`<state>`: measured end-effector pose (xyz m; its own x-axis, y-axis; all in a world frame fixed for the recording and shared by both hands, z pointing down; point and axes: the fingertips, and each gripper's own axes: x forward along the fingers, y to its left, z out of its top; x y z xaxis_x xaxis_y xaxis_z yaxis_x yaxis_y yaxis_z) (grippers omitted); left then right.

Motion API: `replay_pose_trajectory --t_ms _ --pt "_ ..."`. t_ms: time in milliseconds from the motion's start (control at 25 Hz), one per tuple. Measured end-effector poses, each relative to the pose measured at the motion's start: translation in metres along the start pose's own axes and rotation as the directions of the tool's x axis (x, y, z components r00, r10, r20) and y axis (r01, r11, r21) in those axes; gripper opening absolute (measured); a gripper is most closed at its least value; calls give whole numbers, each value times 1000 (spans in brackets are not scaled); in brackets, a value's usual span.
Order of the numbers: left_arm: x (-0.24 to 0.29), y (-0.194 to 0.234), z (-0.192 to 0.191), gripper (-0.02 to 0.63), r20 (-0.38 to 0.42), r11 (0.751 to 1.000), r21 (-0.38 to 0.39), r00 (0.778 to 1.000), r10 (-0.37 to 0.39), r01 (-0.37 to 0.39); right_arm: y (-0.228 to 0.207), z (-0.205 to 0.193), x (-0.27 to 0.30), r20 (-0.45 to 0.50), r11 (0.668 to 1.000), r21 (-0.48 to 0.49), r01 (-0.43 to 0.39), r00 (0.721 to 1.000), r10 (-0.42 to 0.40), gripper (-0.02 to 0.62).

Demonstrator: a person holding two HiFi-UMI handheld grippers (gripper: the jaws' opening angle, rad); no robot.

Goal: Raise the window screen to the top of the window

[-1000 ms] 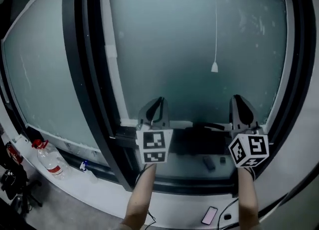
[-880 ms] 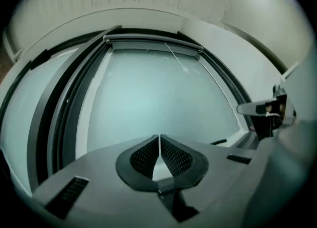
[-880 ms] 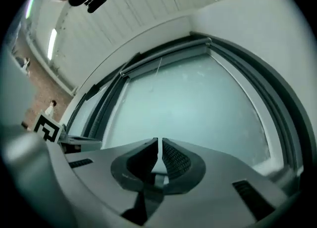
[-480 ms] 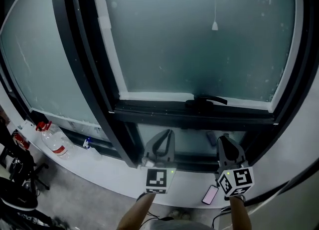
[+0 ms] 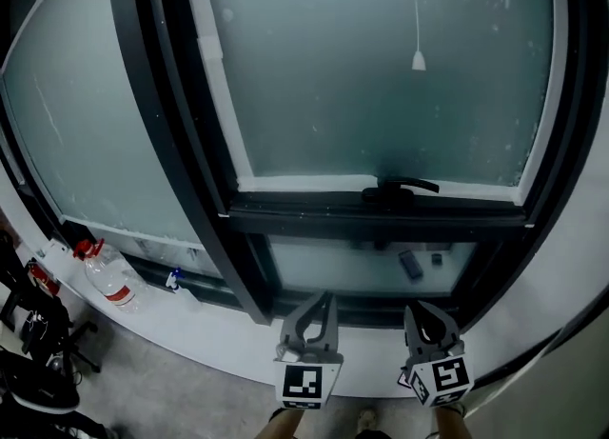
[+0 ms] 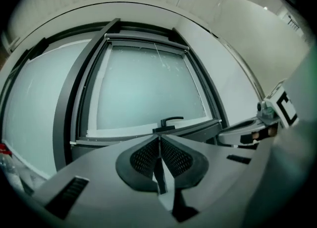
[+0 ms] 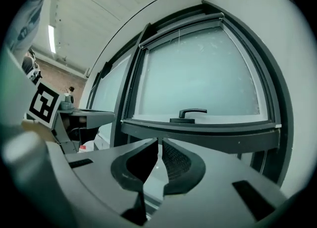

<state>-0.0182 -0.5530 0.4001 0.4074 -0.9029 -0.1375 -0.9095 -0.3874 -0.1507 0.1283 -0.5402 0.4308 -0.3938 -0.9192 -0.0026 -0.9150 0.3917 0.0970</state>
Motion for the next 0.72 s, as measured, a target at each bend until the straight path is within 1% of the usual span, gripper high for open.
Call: replay_pose_trajectory --t_ms 80,160,240,320,360,440,520,560,600,720 --pt "-29 4 -7 15 -18 1000 7 1000 -16 16 22 -4 -12 -2 999 34 23 1000 -23 29" --pt "-60 10 -16 15 -41 1000 -12 999 -26 25 50 -7 -23 -10 997 71 33 999 -32 29" --pt "-88 16 -26 15 -84 999 -29 996 -26 24 78 -8 -35 -22 996 84 32 999 -30 31" --pt "-109 24 -35 11 -123 999 -44 992 -24 19 103 -4 -43 -32 998 62 25 999 -23 29" --pt "-118 28 -36 11 -128 998 -52 992 -25 19 115 0 -47 -33 999 34 21 999 -19 29" --pt "-134 33 -32 10 -120 998 -67 992 -26 18 135 12 -57 -31 998 -53 20 999 -21 29" --pt "-147 32 -28 10 -114 997 -78 993 -24 15 149 21 -69 -31 990 -138 21 999 -26 29" --pt "-153 30 -27 11 -113 996 -83 993 -22 13 154 24 -76 -30 988 -152 18 999 -22 29" --pt "-157 27 -25 9 -111 996 -88 994 -21 12 157 26 -82 -25 990 -143 13 1000 -17 29" --pt "-170 18 -20 11 -105 995 -103 994 -20 9 158 27 -101 -17 996 -86 19 1000 -20 29"
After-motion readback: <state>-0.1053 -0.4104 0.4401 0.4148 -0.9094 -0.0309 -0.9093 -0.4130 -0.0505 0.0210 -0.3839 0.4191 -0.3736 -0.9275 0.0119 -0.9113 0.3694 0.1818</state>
